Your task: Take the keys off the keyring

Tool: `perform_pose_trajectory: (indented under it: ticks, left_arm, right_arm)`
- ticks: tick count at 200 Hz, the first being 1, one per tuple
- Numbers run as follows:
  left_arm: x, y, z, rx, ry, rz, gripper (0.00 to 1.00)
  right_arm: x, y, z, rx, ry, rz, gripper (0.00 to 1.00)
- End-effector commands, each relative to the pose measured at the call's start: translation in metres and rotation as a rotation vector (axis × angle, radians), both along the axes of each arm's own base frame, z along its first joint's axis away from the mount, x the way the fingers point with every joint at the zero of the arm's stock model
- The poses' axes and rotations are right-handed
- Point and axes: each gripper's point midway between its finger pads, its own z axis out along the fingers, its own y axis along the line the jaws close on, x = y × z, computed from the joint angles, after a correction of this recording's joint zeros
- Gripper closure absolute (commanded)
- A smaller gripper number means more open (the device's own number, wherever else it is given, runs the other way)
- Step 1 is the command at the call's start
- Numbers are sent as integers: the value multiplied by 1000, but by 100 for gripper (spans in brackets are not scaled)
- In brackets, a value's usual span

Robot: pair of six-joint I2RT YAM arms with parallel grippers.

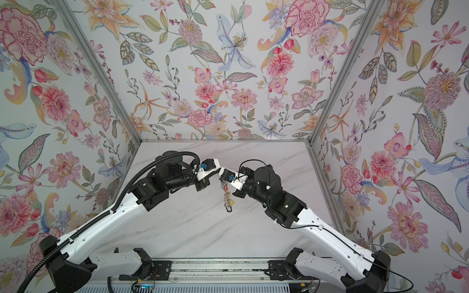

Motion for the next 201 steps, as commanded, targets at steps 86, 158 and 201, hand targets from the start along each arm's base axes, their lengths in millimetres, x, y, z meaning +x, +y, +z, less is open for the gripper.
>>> perform_pose_trajectory:
  ticks: [86,158,201]
  left_arm:
    - [6,9,-7,24,80,61,100]
    - [-3,-3,-5,-13,136,25,100]
    - [-15,-1,-9,-26,108,-20,100]
  right_arm:
    - [-19,-5,47,142,-83,126,100]
    - [-22,-7,38,79,-177,124,100]
    - [-20,-19,34,107,-145,116,100]
